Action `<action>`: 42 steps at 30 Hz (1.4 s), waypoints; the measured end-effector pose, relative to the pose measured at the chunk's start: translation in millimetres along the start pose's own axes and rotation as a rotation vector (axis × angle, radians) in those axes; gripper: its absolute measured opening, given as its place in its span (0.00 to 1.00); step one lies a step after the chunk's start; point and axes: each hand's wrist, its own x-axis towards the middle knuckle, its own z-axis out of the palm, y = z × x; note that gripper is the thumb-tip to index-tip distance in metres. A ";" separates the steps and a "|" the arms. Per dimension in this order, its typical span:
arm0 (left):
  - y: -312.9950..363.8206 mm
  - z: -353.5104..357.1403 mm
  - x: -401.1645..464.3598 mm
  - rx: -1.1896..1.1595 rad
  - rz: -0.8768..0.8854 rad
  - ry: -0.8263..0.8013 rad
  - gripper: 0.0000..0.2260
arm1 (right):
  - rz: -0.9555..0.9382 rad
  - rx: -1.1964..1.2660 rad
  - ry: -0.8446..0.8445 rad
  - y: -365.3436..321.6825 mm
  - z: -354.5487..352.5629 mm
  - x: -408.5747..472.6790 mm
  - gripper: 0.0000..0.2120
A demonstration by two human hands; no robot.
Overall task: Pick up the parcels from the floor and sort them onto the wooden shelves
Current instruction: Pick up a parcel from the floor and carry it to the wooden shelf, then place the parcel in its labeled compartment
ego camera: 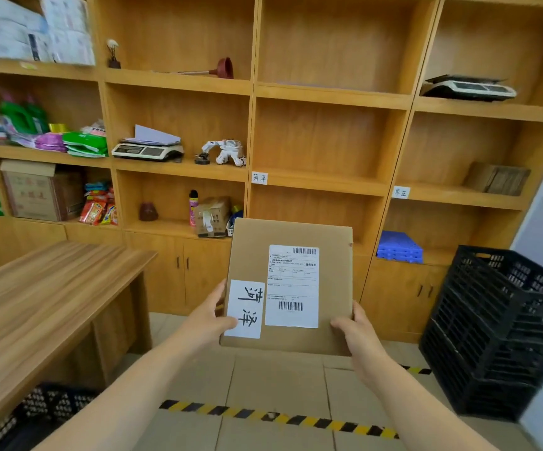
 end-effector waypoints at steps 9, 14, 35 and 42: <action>-19.4 -8.7 152.9 -0.001 -0.015 0.083 0.41 | -0.158 -0.156 -0.069 -1.8 36.4 152.3 0.34; -20.8 -26.9 242.0 0.000 -0.001 0.108 0.40 | -0.172 -0.190 -0.041 -1.5 66.5 236.1 0.35; 7.3 -73.9 612.9 0.023 0.079 0.108 0.37 | -0.132 -0.304 0.093 -33.8 135.3 566.1 0.44; 36.4 -51.5 717.4 -0.023 0.114 0.161 0.41 | -0.181 -0.274 0.059 -44.1 120.9 688.3 0.43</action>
